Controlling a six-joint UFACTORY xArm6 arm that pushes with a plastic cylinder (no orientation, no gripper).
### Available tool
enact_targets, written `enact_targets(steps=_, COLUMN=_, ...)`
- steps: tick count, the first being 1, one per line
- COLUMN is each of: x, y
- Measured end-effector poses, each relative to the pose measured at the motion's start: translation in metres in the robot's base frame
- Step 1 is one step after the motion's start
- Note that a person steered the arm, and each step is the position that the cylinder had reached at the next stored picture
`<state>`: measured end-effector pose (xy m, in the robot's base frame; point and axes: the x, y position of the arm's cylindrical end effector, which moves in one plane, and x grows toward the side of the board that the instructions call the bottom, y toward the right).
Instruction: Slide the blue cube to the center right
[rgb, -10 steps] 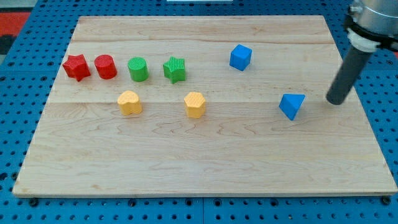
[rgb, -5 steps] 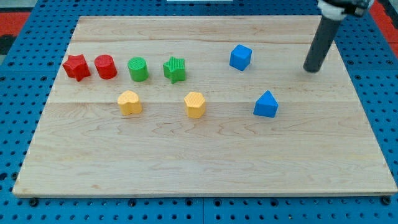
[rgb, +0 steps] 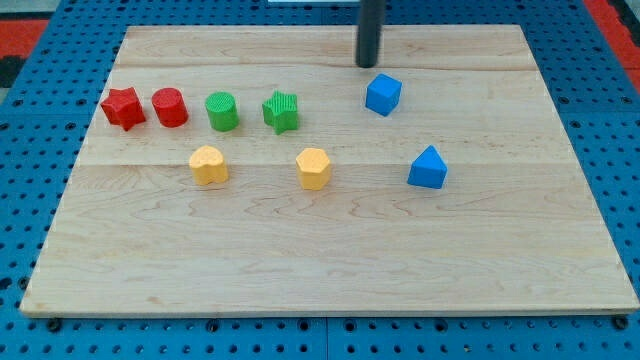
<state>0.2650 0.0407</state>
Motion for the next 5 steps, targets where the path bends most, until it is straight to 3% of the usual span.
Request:
enact_targets(steps=1, x=0.032, y=-0.015)
enact_targets(steps=2, x=0.076, y=0.038)
enact_targets(steps=3, x=0.093, y=0.104)
enact_targets(steps=5, x=0.071, y=0.133)
